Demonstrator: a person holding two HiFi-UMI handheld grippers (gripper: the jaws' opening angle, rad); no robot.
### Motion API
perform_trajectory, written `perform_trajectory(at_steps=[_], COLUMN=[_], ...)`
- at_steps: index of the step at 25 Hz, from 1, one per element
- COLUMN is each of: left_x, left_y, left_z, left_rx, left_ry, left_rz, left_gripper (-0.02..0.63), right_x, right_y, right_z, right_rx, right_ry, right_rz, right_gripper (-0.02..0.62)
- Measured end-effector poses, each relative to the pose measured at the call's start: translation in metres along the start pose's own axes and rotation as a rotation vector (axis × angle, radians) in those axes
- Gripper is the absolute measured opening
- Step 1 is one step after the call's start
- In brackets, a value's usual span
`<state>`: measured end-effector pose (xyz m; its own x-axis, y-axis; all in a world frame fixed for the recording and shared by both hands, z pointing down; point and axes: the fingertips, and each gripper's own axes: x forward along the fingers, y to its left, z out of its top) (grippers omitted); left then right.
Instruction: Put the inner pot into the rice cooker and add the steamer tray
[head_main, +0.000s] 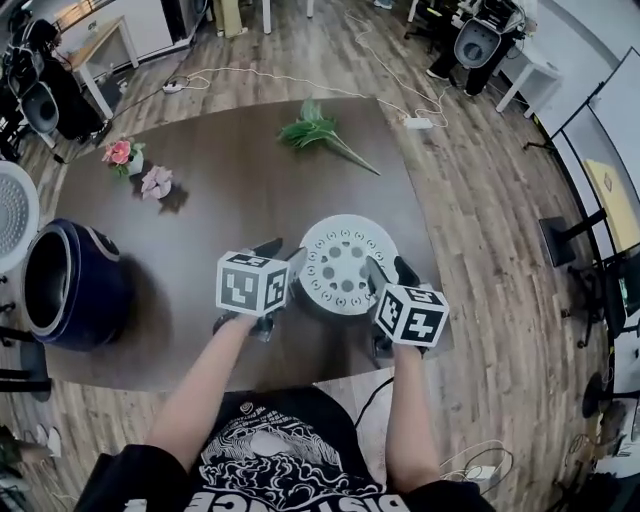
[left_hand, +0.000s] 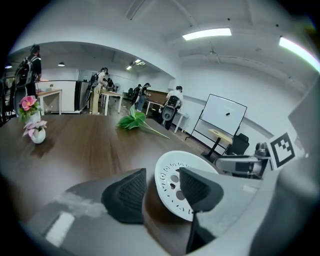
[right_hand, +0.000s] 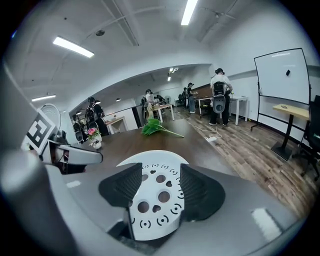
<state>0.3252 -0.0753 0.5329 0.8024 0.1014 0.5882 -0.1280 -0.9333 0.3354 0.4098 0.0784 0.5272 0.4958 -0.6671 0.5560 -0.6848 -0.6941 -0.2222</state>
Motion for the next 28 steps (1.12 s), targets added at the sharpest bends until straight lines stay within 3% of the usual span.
perform_trajectory(at_steps=[11, 22, 28], left_x=[0.029, 0.044, 0.049], left_y=[0.000, -0.002, -0.003], left_z=[-0.030, -0.053, -0.058], left_rx=[-0.161, -0.203, -0.246], left_ry=[0.040, 0.122, 0.126], left_rz=[0.044, 0.023, 0.007], left_gripper=[0.202, 0.202, 0.169], right_x=[0.020, 0.035, 0.037], right_y=[-0.044, -0.047, -0.048], right_z=[-0.022, -0.048, -0.050], right_rx=[0.005, 0.067, 0.071], right_ry=[0.073, 0.154, 0.164], right_rz=[0.010, 0.055, 0.033], right_gripper=[0.239, 0.236, 0.179])
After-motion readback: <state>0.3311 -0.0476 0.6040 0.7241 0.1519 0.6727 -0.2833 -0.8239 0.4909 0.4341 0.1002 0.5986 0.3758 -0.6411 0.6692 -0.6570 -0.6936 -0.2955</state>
